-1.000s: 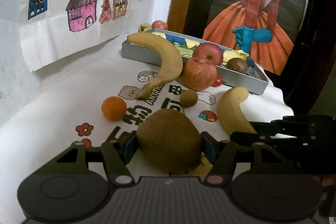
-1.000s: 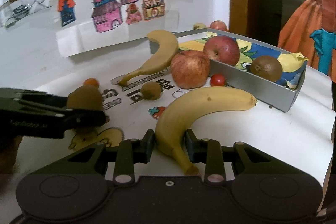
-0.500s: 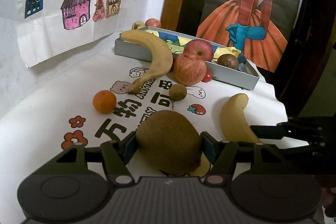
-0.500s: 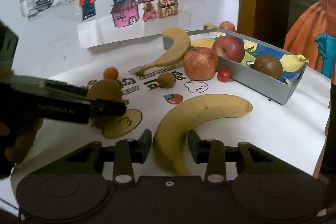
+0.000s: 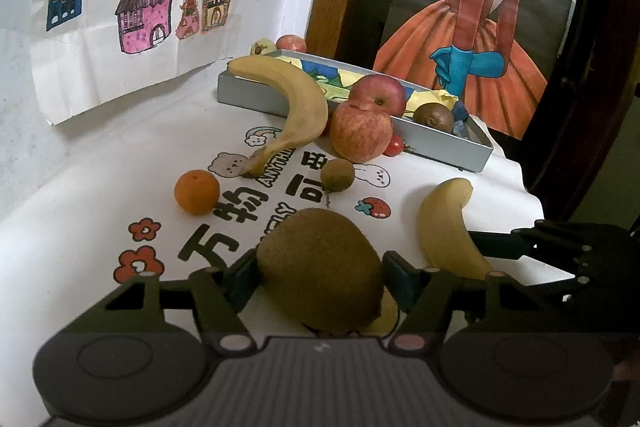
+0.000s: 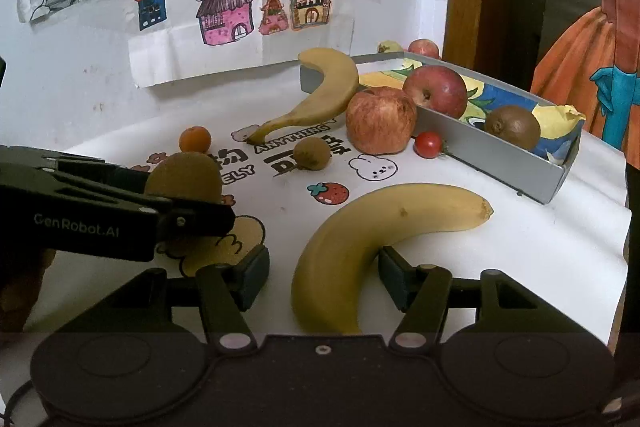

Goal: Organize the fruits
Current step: 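Hold the kiwi in the left gripper while the right gripper lifts the banana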

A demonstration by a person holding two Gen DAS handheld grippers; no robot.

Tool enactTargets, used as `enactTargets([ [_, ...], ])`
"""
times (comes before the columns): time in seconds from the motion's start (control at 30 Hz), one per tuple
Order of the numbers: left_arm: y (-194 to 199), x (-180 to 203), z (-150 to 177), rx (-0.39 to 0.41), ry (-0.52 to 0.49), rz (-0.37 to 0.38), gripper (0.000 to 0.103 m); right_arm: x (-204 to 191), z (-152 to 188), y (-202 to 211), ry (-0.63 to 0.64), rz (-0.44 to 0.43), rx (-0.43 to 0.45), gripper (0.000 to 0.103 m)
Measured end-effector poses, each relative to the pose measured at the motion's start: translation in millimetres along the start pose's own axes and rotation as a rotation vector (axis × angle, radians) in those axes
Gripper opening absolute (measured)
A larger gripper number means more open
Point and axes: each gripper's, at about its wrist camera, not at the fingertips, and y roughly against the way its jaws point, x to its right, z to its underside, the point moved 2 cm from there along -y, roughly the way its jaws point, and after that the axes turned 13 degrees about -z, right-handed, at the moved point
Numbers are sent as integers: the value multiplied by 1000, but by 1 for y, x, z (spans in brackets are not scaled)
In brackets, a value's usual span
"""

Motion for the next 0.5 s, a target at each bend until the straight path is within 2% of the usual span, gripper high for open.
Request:
enactTargets([
  [0.03,0,0,0,1,-1,-4,69,1,0,0,-1,5,3,57],
  [0.07,0,0,0,2,0,-5,68,2,-1,0,-6,6,7,48],
  [0.5,3,0,1,-2,13,-10,68,9,1,8,-56,-56,33,40],
])
